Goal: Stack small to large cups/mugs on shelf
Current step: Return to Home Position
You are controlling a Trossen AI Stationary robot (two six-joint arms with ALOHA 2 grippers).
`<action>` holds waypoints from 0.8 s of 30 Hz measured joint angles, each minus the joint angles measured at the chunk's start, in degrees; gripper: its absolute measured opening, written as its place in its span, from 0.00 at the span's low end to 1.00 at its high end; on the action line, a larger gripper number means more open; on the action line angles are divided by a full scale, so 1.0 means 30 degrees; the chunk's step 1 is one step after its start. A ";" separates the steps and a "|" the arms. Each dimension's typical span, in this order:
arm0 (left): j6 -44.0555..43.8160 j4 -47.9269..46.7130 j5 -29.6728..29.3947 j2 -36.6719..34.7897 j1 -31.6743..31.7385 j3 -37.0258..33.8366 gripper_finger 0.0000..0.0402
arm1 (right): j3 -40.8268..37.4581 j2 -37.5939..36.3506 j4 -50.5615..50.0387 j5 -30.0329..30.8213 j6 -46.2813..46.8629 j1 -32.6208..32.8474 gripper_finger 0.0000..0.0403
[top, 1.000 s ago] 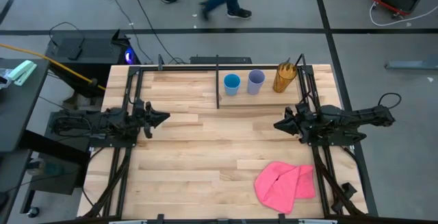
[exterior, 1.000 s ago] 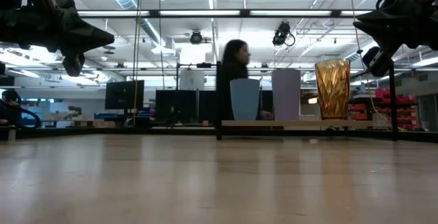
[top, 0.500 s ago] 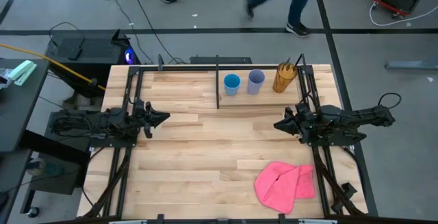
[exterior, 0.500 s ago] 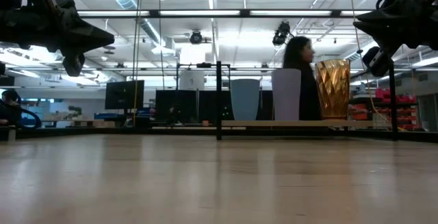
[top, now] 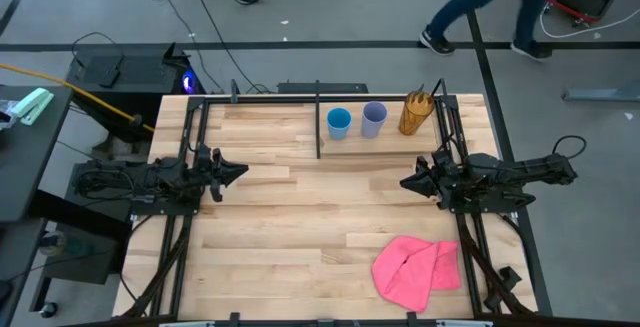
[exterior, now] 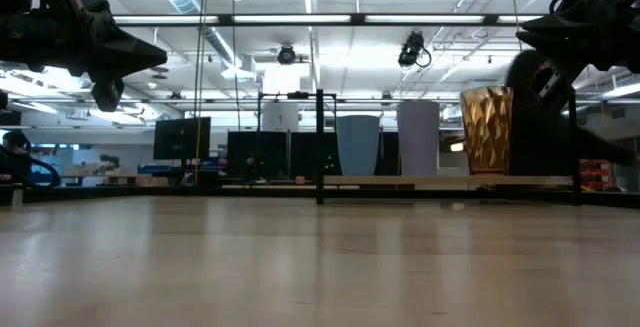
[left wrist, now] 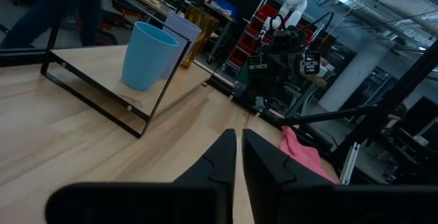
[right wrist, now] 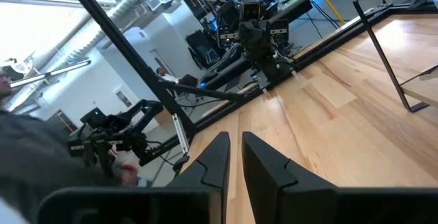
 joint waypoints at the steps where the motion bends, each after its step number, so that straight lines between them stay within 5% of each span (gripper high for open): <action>1: -0.0003 0.0000 0.0004 0.0000 0.0000 0.0000 0.09 | 0.0000 0.0000 0.0006 0.0000 0.0000 0.0000 0.12; 24: 0.0004 0.0000 -0.0001 0.0000 -0.0007 0.0000 0.09 | 0.0007 0.0000 0.0006 0.0000 0.0002 0.0000 0.11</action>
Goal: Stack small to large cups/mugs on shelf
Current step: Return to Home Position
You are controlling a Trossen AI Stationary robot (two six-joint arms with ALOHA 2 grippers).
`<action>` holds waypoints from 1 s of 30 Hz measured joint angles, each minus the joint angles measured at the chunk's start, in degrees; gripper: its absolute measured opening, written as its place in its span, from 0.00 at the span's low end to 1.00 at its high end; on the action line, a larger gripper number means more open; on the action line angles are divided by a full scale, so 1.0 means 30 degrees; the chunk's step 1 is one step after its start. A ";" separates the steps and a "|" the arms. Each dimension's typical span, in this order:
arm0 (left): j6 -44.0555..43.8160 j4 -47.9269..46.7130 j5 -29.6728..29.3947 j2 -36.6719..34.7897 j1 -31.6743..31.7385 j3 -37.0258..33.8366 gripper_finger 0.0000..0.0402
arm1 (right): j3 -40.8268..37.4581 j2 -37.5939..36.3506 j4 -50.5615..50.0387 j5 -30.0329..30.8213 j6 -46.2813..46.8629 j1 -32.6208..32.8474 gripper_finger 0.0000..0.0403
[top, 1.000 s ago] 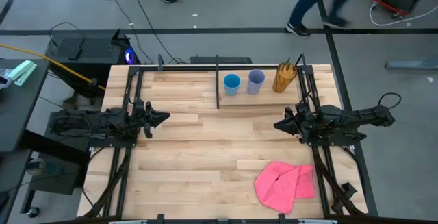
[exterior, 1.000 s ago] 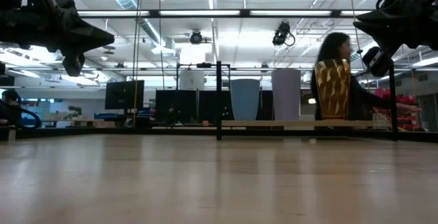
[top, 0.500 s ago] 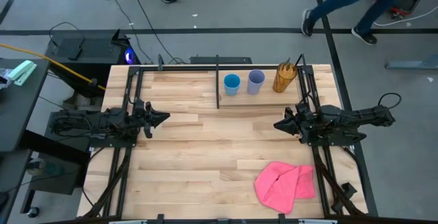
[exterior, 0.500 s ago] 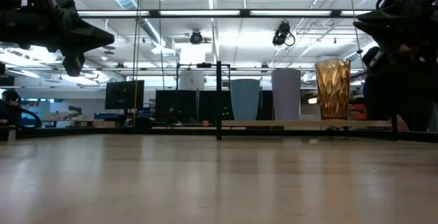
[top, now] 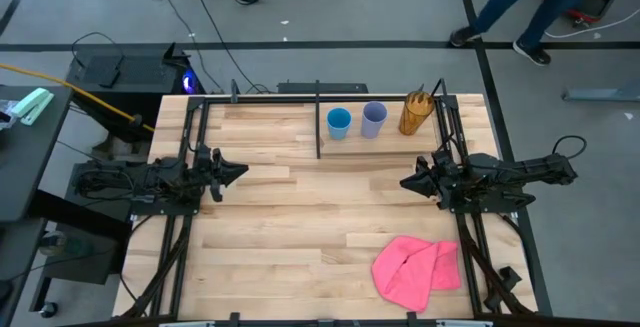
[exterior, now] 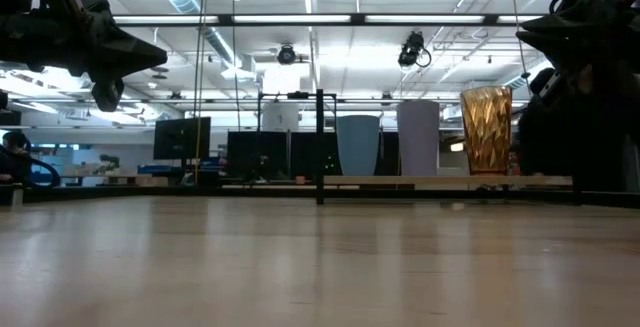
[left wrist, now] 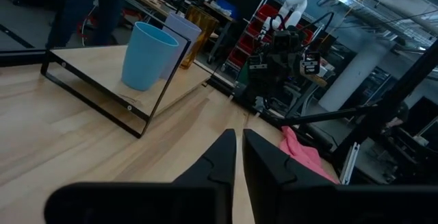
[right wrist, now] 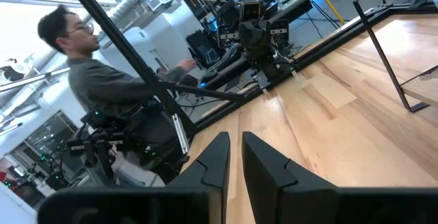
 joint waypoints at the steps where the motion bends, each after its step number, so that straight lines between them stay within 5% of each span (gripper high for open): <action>1: -0.0007 0.0000 -0.0002 0.0000 0.0002 0.0000 0.09 | 0.0000 0.0000 0.0000 0.0000 0.0001 -0.0005 0.11; 30: 0.0000 0.0000 0.0003 0.0000 0.0005 0.0002 0.08 | 0.0007 0.0000 0.0000 0.0000 -0.0002 -0.0001 0.11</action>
